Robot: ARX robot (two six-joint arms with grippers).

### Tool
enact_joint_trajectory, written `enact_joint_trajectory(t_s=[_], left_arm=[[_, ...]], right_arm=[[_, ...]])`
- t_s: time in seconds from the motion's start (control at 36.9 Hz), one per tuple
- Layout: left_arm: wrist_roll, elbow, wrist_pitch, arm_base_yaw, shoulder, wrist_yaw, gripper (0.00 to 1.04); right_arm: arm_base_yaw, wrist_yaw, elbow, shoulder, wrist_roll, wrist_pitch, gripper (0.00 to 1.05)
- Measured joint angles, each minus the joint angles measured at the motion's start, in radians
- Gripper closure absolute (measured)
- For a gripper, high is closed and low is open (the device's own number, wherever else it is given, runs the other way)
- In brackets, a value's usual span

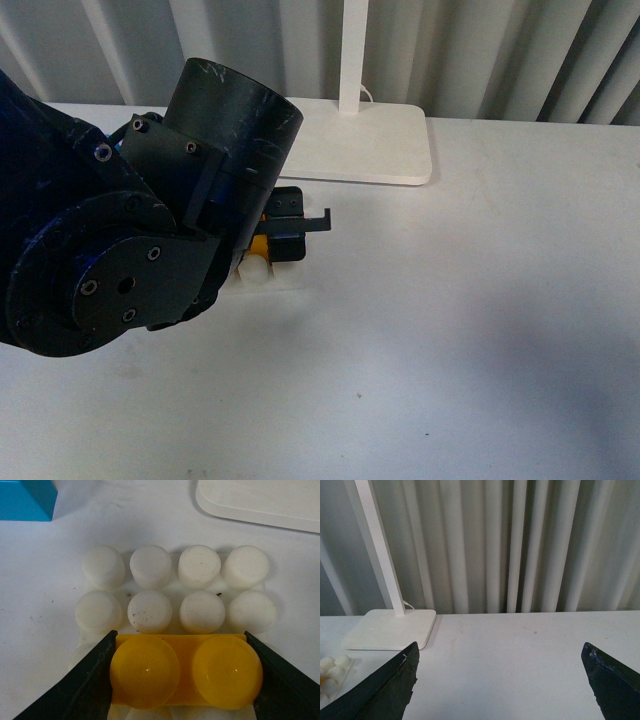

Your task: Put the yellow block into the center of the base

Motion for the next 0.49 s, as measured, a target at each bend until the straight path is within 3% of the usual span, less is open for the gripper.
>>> enact_joint_trajectory(t_s=[0.49], left_arm=[[-0.012,-0.024,0.066,-0.012,0.017,-0.013,0.39]], right_arm=[[0.000,0.000,0.000,0.000,0.000,0.000,0.09]])
